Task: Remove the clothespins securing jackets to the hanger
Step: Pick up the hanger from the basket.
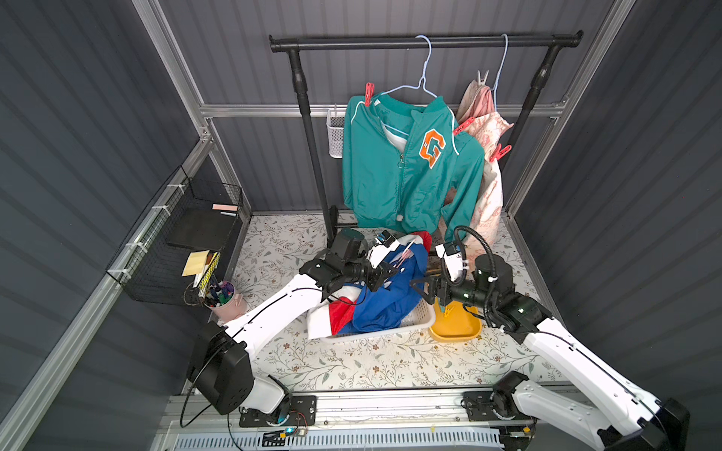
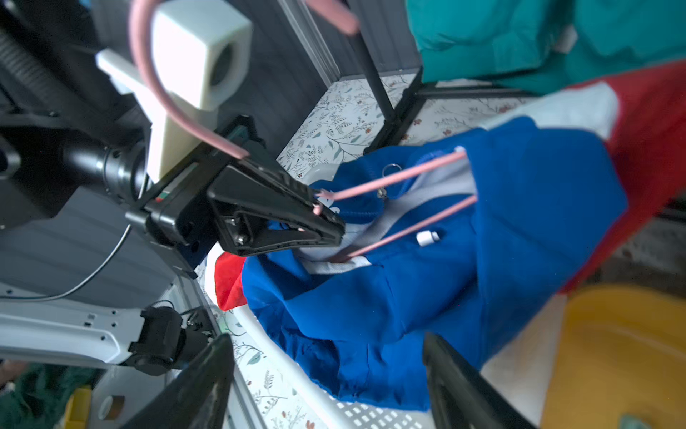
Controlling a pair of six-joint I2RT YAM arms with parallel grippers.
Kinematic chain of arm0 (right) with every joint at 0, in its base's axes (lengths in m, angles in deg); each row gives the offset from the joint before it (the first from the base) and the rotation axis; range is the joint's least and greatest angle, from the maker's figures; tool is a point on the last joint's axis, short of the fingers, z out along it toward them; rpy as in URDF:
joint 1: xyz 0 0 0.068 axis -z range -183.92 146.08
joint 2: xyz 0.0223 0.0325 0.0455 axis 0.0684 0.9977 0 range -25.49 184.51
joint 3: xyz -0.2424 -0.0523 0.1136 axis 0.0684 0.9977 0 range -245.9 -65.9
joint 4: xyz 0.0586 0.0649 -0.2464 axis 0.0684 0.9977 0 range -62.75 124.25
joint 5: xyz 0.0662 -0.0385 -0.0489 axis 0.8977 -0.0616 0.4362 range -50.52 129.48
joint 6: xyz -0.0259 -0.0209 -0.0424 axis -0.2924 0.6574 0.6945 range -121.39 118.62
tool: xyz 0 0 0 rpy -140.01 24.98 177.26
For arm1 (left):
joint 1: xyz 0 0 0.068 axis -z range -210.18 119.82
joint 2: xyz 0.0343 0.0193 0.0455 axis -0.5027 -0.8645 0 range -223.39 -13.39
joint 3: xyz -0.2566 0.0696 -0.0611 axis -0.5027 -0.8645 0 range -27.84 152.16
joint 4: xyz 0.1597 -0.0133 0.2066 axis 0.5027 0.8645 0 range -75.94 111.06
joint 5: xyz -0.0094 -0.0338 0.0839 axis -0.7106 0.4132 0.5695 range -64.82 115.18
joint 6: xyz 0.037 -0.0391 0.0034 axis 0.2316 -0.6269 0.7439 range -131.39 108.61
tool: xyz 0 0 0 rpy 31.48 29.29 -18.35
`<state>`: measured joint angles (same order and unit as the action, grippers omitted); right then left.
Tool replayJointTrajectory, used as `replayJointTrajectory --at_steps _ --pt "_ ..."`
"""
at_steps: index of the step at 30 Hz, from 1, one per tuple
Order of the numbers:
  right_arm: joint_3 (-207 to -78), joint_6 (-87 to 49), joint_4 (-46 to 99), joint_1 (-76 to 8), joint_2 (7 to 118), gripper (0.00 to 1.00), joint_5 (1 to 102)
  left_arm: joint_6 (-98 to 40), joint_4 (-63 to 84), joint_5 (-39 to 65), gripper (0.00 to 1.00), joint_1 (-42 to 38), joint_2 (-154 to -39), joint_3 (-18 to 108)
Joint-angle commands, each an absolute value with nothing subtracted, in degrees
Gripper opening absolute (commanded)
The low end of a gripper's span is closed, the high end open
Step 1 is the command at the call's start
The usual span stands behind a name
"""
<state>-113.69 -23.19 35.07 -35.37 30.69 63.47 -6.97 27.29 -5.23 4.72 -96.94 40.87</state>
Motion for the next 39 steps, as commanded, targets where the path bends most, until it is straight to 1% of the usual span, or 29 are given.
replayJointTrajectory --at_steps 1,6,13,16,20,27,28,31,32,34,37,39 --pt "-116.78 -20.91 28.37 -36.97 33.06 0.70 61.22 -7.53 24.20 -9.00 0.00 3.88 -97.26 40.51" --pt "-119.86 -19.36 25.84 -38.09 37.25 0.61 60.07 -7.70 23.97 -9.34 0.00 3.68 -97.01 39.94" --pt "-122.69 -18.72 23.39 -39.20 41.92 0.56 59.89 -7.79 23.59 -9.42 0.00 3.61 -96.87 39.67" --pt "-123.53 -18.27 23.22 -39.51 43.18 0.50 59.53 -7.79 23.41 -9.60 0.00 3.65 -96.86 39.57" --pt "-124.12 -17.91 23.12 -39.92 43.65 0.40 59.21 -7.81 23.38 -9.80 0.00 3.66 -96.85 39.74" --pt "-125.13 -17.65 23.21 -40.29 46.58 0.15 59.21 -7.83 23.29 -9.93 0.00 3.65 -97.06 39.92" --pt "-125.18 -17.64 23.25 -40.31 46.65 0.13 59.08 -7.85 23.29 -9.92 0.01 3.63 -97.00 40.10" --pt "-125.56 -17.43 23.69 -40.29 46.93 0.04 58.86 -7.59 23.68 -9.72 0.11 3.65 -96.83 40.75" --pt "-125.68 -17.30 23.86 -40.27 47.06 0.00 58.45 -7.40 24.07 -9.36 0.16 3.61 -96.86 41.19" --pt "-126.00 -17.24 24.49 -40.29 47.19 0.00 56.25 -6.70 24.87 -8.75 0.26 3.59 -96.66 42.10" --pt "-125.99 -16.34 24.78 -40.27 46.92 0.00 54.63 -5.94 25.52 -6.53 0.47 3.61 -95.56 43.29" --pt "-126.10 -15.71 25.09 -40.31 46.53 0.00 52.90 -5.49 25.80 -3.83 0.56 3.64 -94.59 44.32"
